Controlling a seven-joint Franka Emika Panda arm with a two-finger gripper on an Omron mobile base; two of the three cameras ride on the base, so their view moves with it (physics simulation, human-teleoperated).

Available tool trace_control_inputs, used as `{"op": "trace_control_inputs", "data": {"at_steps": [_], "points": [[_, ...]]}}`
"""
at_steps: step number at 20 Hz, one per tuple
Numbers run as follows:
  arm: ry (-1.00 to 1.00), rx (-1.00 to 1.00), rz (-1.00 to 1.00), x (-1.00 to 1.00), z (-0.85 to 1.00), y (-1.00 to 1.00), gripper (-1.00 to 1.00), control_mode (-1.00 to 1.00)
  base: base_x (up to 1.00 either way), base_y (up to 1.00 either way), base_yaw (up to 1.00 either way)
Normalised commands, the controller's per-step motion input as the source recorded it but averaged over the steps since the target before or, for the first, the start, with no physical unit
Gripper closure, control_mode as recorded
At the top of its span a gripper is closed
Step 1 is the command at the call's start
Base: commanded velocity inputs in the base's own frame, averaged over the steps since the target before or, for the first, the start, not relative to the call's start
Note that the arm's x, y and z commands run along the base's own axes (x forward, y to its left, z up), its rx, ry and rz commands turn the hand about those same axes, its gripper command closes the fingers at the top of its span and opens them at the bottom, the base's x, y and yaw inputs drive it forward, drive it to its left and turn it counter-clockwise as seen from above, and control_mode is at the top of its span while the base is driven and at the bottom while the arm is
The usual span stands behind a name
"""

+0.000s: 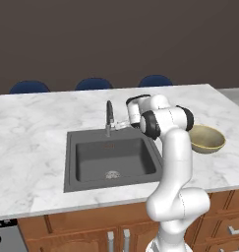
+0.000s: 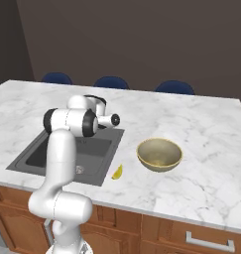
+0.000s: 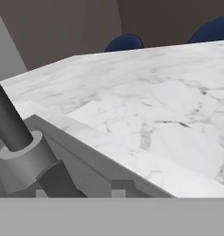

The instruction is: Turn on the sink faucet. Then move the lemon wedge from the counter to the sink. Turn off the sink. Move the vegetable from the sink to the pot next to the stove. Finally move the pot to the front left burner.

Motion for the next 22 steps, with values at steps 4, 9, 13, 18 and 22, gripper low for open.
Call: {"op": "trace_control_inputs", "data": {"at_steps": [4, 9, 13, 18, 22], "points": [[0.03, 0.00, -0.01, -0.01, -0.52, -0.64, 1.00, -1.00, 0.00, 0.00, 0.00], [0.04, 0.00, -0.02, -0.05, -0.53, -0.65, 1.00, -1.00, 0.00, 0.00, 0.00], [0.05, 0.00, -0.04, -0.09, -0.56, -0.67, 1.00, -1.00, 0.00, 0.00, 0.00], [0.03, 0.00, -0.04, -0.11, -0.56, -0.67, 1.00, -1.00, 0.00, 0.00, 0.00], [0.03, 0.00, -0.03, -0.08, -0.55, -0.71, 1.00, -1.00, 0.00, 0.00, 0.00]]}}
